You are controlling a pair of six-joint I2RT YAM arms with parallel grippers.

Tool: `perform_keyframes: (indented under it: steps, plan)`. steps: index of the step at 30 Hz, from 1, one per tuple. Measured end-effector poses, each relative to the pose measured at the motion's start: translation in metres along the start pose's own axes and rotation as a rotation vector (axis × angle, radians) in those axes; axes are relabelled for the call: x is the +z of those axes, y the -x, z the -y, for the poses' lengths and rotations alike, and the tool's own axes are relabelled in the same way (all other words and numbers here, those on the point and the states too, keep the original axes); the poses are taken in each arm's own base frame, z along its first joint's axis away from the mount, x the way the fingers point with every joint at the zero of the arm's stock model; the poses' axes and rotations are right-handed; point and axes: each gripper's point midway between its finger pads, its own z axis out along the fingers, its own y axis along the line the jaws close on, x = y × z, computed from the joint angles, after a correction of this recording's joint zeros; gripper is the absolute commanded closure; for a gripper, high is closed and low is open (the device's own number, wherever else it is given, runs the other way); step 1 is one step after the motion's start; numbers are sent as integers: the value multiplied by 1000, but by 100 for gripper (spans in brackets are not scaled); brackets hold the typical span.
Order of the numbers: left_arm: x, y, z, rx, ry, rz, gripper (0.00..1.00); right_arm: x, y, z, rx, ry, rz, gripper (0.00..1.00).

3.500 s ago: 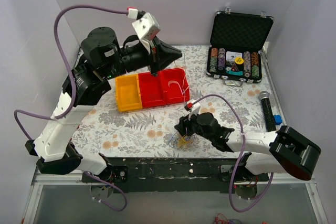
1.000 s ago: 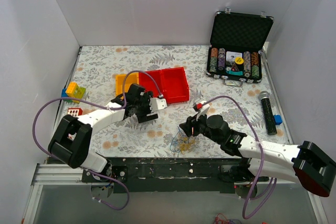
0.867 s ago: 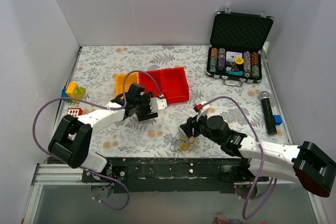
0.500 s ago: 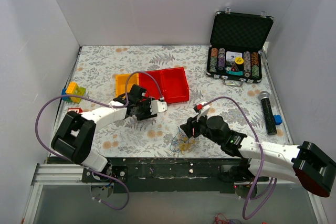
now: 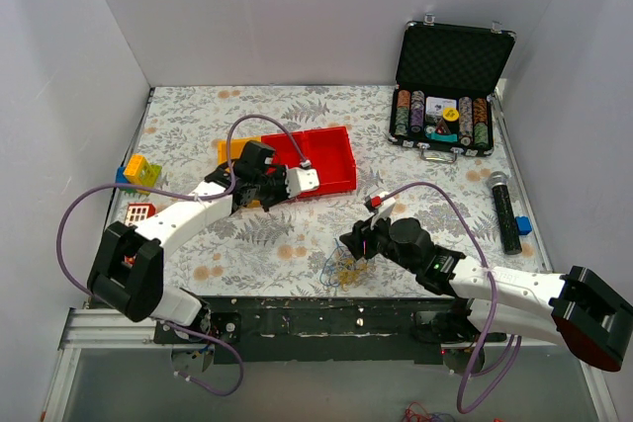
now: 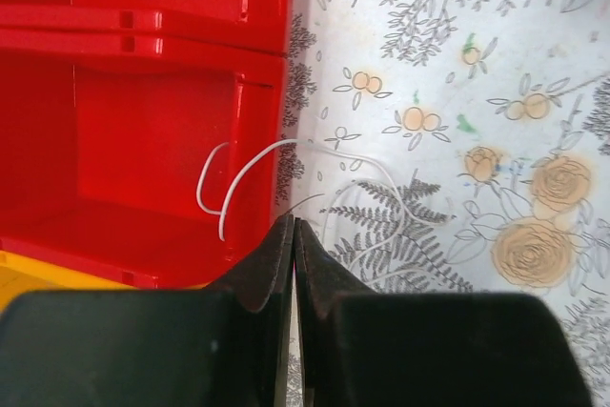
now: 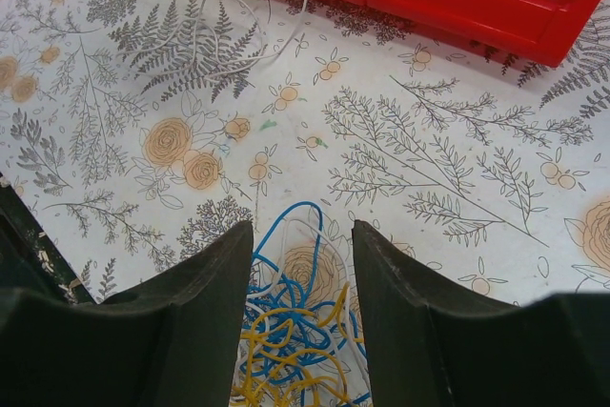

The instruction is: Untangle the cables

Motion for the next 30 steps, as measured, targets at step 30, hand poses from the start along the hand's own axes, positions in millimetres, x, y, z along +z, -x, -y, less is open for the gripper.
perform_keyframes:
  steps: [30]
  plan:
    - [32, -53, 48, 53, -199, -152, 74, -2, 6, -4, 15, 14, 19, 46]
